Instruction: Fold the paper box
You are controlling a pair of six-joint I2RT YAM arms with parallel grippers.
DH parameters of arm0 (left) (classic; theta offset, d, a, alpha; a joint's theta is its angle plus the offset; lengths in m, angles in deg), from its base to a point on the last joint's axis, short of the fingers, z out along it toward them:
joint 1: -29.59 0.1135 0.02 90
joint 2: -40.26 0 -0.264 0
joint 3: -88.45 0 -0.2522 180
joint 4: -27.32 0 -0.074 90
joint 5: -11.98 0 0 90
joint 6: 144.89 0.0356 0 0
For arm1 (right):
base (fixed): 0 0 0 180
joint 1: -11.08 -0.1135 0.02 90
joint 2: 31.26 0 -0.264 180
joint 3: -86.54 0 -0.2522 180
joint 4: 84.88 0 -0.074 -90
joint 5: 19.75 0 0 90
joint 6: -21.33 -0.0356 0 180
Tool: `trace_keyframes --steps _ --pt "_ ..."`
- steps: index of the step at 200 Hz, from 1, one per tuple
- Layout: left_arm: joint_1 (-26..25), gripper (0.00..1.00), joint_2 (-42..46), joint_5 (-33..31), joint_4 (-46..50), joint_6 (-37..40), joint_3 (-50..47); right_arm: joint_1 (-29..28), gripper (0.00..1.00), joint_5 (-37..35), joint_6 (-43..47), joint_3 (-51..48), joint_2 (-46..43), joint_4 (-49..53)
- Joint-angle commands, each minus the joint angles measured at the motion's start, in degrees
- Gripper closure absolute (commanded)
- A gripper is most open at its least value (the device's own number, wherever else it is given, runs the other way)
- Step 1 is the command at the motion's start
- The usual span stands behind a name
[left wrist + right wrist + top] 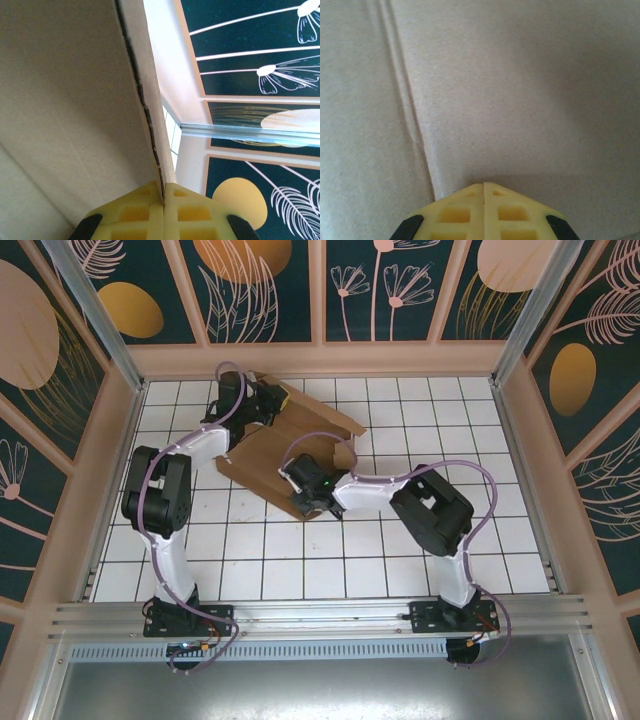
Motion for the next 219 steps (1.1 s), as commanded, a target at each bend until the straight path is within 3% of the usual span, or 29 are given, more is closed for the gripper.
trace_keyframes --steps 1,25,52,73,102,130,154,197,219 --pt "0.3 1.00 3.5 -4.4 0.1 1.4 -1.4 1.9 1.00 -5.2 0.0 -3.7 -0.2 9.9" --pt "0.2 1.00 5.5 -9.0 3.8 1.9 -2.2 3.7 1.00 -6.6 1.2 -4.2 -1.1 11.4" --pt "0.2 1.00 7.1 -13.3 8.5 1.5 -1.7 4.4 1.00 -2.7 5.4 -6.8 -4.3 9.7" --pt "0.2 1.00 7.1 -15.2 13.9 1.5 1.1 5.4 1.00 -5.6 5.9 -7.0 -5.7 9.5" --pt "0.1 1.00 6.6 -16.5 20.3 0.1 3.9 8.0 1.00 -3.2 4.3 -6.7 -8.5 8.7" --pt "0.0 1.00 6.8 -17.4 22.8 -2.0 2.8 9.9 0.79 0.2 1.3 -6.8 -12.8 5.3" --pt "-0.1 1.00 7.3 -18.0 23.8 -4.2 1.9 11.2 0.73 2.8 -3.1 -7.8 -17.2 -1.0" --pt "-0.4 1.00 7.3 -20.3 29.1 -7.1 4.5 12.4 0.73 13.7 -10.4 -14.2 -26.2 -18.0" --pt "-0.6 1.00 8.1 -21.8 30.3 -10.4 4.7 11.4 0.67 22.5 -10.2 -13.6 -23.4 -19.9"
